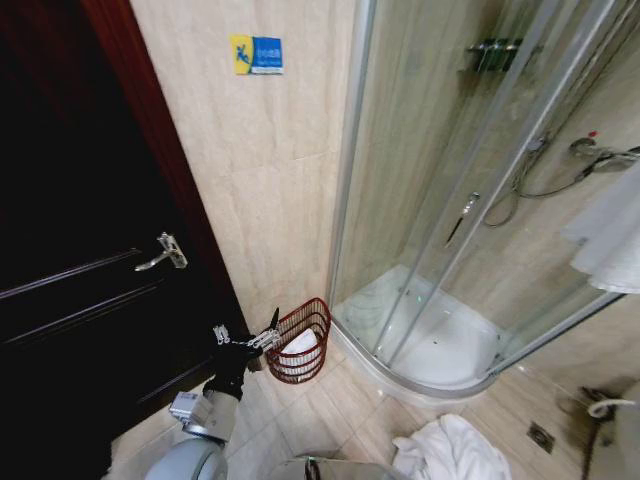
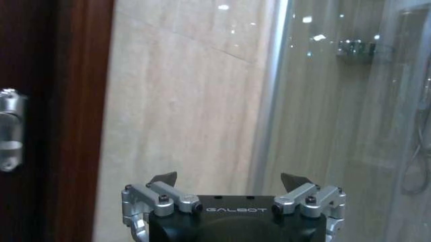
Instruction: Discard the used towel into the hamper.
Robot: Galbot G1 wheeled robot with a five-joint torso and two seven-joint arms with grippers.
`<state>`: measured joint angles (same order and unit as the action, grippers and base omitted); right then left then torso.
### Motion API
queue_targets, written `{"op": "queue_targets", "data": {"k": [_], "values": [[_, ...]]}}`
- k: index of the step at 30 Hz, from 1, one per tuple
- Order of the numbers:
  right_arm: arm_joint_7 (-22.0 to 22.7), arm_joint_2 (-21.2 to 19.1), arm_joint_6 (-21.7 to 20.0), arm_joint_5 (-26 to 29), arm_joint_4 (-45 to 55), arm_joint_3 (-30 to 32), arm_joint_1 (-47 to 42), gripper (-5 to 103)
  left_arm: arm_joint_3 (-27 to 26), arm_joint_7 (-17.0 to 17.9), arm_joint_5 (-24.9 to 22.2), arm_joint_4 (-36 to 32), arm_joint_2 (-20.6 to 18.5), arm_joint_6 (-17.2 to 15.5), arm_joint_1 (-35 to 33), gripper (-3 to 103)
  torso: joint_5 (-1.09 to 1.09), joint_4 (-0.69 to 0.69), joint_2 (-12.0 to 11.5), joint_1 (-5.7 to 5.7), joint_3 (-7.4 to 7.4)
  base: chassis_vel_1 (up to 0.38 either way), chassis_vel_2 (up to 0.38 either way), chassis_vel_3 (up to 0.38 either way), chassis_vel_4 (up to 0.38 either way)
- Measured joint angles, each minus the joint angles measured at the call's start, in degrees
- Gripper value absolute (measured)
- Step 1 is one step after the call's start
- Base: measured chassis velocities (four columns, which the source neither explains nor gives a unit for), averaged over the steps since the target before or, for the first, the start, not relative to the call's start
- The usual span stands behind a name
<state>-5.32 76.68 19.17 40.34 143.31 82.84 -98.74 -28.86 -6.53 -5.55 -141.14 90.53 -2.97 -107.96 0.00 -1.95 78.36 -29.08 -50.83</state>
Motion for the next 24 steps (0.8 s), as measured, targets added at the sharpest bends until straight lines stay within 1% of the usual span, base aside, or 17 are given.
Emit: {"op": "queue_targets", "data": {"k": [2, 3, 4, 5, 6, 9, 10, 12, 13, 14, 15, 16, 17, 19, 20, 23, 24], "values": [[0.69, -1.07, 0.5, -0.17, -0.02, -0.13, 0.45, 100, 0.0, 0.0, 0.0, 0.01, 0.0, 0.0, 0.0, 100, 0.03, -0.01, 0.0, 0.0, 0.0, -0.213, -0.198, 0.198, 0.206], [1.09, -2.56, 1.73, -0.11, -0.17, -0.3, 0.94, 100, 0.02, 0.0, 0.0, 0.02, 0.0, -0.02, 0.0, 100, 0.05, 0.0, 0.0, 0.0, 0.0, -0.161, -0.198, 0.167, 0.14], [1.75, -4.47, 2.67, 0.28, -0.8, -0.36, 1.84, 100, 0.02, 0.0, 0.0, 0.02, 0.02, -0.02, 0.0, 100, 0.02, -0.02, 0.0, 0.0, 0.0, -0.151, -0.175, 0.167, 0.14], [1.75, -4.47, 2.67, 0.28, -0.8, -0.36, 1.84, 100, 0.02, 0.0, 0.0, 0.02, 0.02, -0.02, 0.0, 100, 0.02, -0.02, 0.0, 0.0, 0.0, -0.151, -0.175, 0.167, 0.14], [2.5, -6.14, 2.57, 1.27, -1.47, -0.31, 3.09, 100, 0.02, 0.0, -0.01, 0.02, 0.02, -0.02, 0.01, 100, 0.06, 0.0, -0.01, 0.0, -0.01, -0.081, -0.119, 0.111, 0.141], [4.56, -9.6, 0.23, 3.77, -2.62, -0.23, 6.62, 100, 0.0, 0.01, 0.0, 0.02, 0.01, -0.04, 0.0, 100, 0.01, -0.03, -0.01, 0.0, 0.0, -0.027, -0.013, 0.016, -0.006], [4.56, -9.6, 0.23, 3.77, -2.62, -0.23, 6.62, 100, 0.0, 0.01, 0.0, 0.02, 0.01, -0.04, 0.0, 100, 0.01, -0.03, -0.01, 0.0, 0.0, 0.0, 0.0, 0.0, 0.0], [5.24, -12.13, -1.68, 4.91, -3.75, 0.41, 9.35, 100, -0.03, 0.02, -0.01, 0.02, -0.02, -0.04, 0.01, 100, -0.04, -0.01, -0.01, 0.0, 0.0, 0.054, 0.015, -0.044, -0.016], [5.45, -13.29, -2.56, 5.16, -4.46, 0.83, 10.66, 100, -0.02, 0.02, -0.01, 0.02, -0.02, -0.04, 0.0, 100, -0.04, -0.03, -0.01, 0.0, 0.0, 0.054, 0.034, -0.049, -0.037], [5.45, -13.29, -2.56, 5.16, -4.46, 0.83, 10.66, 100, -0.02, 0.02, -0.01, 0.02, -0.02, -0.04, 0.0, 100, -0.04, -0.03, -0.01, 0.0, 0.0, 0.054, 0.034, -0.049, -0.037], [5.82, -15.08, -3.98, 5.29, -5.63, 1.29, 12.35, 100, -0.03, 0.02, -0.01, 0.02, -0.03, -0.04, 0.01, 100, 0.02, 0.0, 0.0, 0.01, 0.0, 0.066, 0.034, -0.023, -0.05], [6.02, -16.87, -5.31, 5.29, -6.84, 1.53, 13.71, 100, -0.03, 0.02, -0.01, 0.02, -0.02, -0.04, 0.0, 100, -0.02, -0.01, 0.0, 0.01, 0.0, 0.0, 0.0, 0.0, 0.0], [6.02, -16.87, -5.31, 5.29, -6.84, 1.53, 13.71, 100, -0.03, 0.02, -0.01, 0.02, -0.02, -0.04, 0.0, 100, -0.02, -0.01, 0.0, 0.01, 0.0, 0.0, 0.0, 0.0, 0.0], [6.1, -19.65, -7.3, 5.08, -9.38, 1.46, 15.38, 100, -0.03, 0.02, -0.01, 0.02, -0.02, -0.04, 0.01, 100, 0.01, -0.01, -0.01, 0.0, 0.0, 0.0, 0.0, 0.0, 0.0], [6.1, -19.65, -7.3, 5.08, -9.38, 1.46, 15.38, 100, -0.03, 0.02, -0.01, 0.02, -0.02, -0.04, 0.01, 100, 0.01, -0.01, -0.01, 0.0, 0.0, 0.0, 0.0, 0.0, 0.0], [6.49, -24.63, -11.11, 3.73, -14.44, -1.1, 19.37, 100, -0.01, 0.02, -0.01, 0.02, -0.01, -0.04, 0.0, 100, 0.03, 0.0, -0.01, 0.0, -0.01, 0.0, 0.0, 0.0, 0.0], [6.49, -24.63, -11.11, 3.73, -14.44, -1.1, 19.37, 100, -0.01, 0.02, -0.01, 0.02, -0.01, -0.04, 0.0, 100, 0.03, 0.0, -0.01, 0.0, -0.01, 0.0, 0.0, 0.0, 0.0]]}}
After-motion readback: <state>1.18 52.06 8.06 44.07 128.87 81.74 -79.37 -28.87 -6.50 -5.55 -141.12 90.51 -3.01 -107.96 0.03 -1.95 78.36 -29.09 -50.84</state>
